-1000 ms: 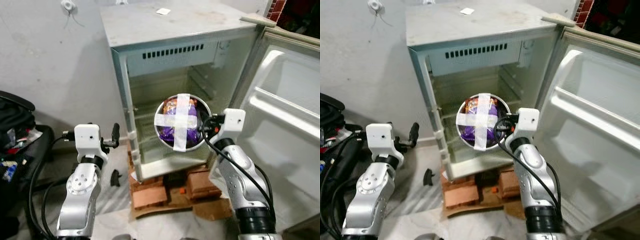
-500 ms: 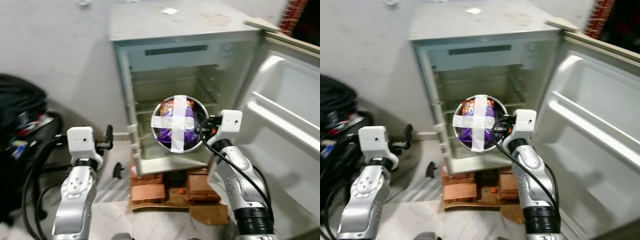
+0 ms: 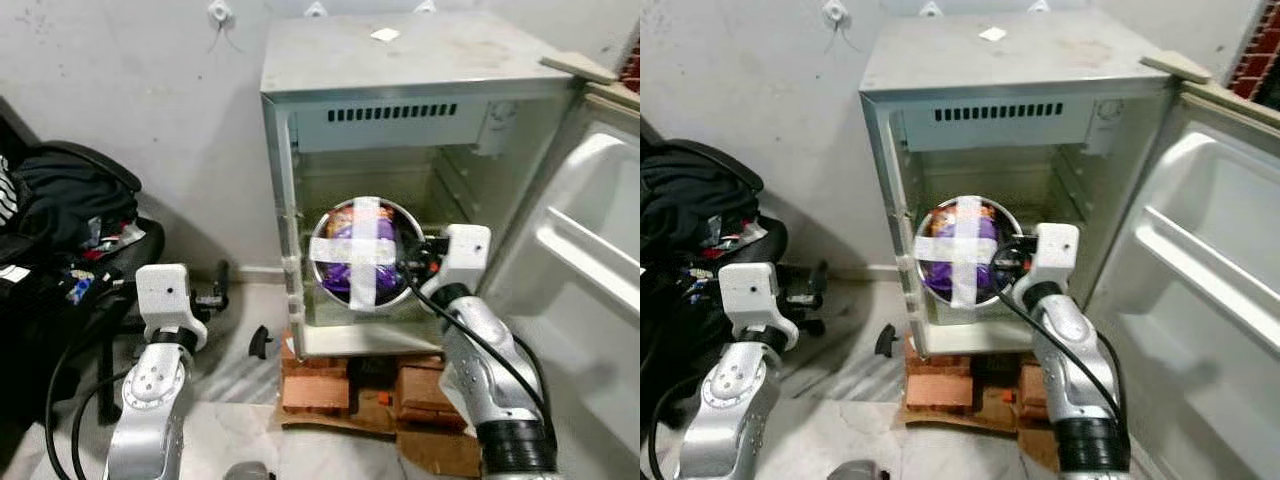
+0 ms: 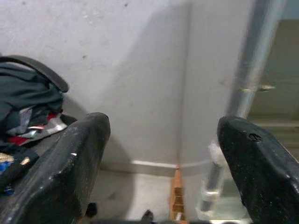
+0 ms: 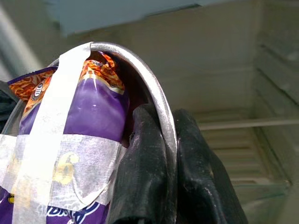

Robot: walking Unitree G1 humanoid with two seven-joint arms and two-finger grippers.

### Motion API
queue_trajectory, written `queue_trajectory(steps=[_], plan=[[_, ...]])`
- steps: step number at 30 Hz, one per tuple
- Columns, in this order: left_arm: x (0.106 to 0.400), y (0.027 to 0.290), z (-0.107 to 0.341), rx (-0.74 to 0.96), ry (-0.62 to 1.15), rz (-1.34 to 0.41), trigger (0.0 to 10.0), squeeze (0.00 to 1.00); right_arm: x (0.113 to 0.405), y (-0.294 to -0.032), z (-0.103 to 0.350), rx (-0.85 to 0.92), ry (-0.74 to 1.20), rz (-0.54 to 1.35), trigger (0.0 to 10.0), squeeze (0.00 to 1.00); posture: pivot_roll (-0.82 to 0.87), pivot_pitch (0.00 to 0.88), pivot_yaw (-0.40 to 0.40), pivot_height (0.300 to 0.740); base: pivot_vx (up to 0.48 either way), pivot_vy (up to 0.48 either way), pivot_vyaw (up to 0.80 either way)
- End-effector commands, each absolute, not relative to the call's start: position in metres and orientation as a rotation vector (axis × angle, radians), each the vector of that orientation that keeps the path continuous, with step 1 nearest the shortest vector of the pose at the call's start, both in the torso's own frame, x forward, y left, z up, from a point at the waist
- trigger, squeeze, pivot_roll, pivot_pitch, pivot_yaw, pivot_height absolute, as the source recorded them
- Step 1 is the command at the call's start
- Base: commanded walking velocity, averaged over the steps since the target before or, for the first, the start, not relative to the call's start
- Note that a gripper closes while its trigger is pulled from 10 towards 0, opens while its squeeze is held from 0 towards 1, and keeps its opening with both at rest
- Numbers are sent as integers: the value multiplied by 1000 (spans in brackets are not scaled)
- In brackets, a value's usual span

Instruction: Restocking fridge

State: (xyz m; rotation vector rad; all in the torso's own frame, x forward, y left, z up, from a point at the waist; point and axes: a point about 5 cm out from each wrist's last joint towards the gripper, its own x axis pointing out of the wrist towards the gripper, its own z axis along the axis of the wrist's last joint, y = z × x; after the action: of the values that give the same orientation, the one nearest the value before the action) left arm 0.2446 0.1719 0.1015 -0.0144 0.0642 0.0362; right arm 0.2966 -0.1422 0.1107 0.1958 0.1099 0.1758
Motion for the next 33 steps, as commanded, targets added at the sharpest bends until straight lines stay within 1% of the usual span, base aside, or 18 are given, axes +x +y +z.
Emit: queue_trajectory(steps=[1,6,14,16,20,23,24,26,28,29,30,31,33], plan=[[246,178,106,-9,51,50,10000,0,300,-132,118,198,82,205,10000,0,47,0,7,740,431,0,0],[246,179,105,-8,61,63,10000,0,300,-132,117,196,90,211,10000,0,48,0,7,740,378,0,0],[242,180,103,-10,77,90,10000,0,297,-131,105,179,143,214,10000,0,61,0,5,740,0,0,0],[236,182,104,-12,88,99,10000,0,295,-130,102,190,157,210,10000,0,67,12,3,740,0,0,0],[222,183,103,-16,120,108,10000,0,295,-126,96,207,183,211,10000,0,95,66,-6,740,0,0,0],[216,184,102,-28,139,121,10000,0,298,-124,92,218,193,208,10000,0,108,80,-12,740,0,0,0],[212,185,102,-32,148,131,10000,0,304,-120,90,239,206,192,10000,0,133,101,-25,740,0,0,0],[209,185,104,-30,149,136,10000,0,309,-118,89,262,217,178,10000,0,148,109,-30,740,0,0,0],[200,188,107,-32,170,160,10000,0,323,-110,89,330,236,165,10000,0,190,140,-44,740,0,0,0],[196,190,107,-35,182,171,10000,0,330,-106,90,335,238,168,10000,0,202,153,-49,740,0,0,0],[196,190,107,-35,182,171,10000,0,330,-106,90,335,238,168,10000,0,202,153,-49,740,0,0,0],[190,190,109,-40,189,178,10000,0,332,-105,91,349,235,160,10000,0,228,178,-62,740,0,0,0],[182,192,109,-39,209,191,10000,0,341,-102,93,383,240,140,10000,0,242,192,-70,740,0,0,0]])
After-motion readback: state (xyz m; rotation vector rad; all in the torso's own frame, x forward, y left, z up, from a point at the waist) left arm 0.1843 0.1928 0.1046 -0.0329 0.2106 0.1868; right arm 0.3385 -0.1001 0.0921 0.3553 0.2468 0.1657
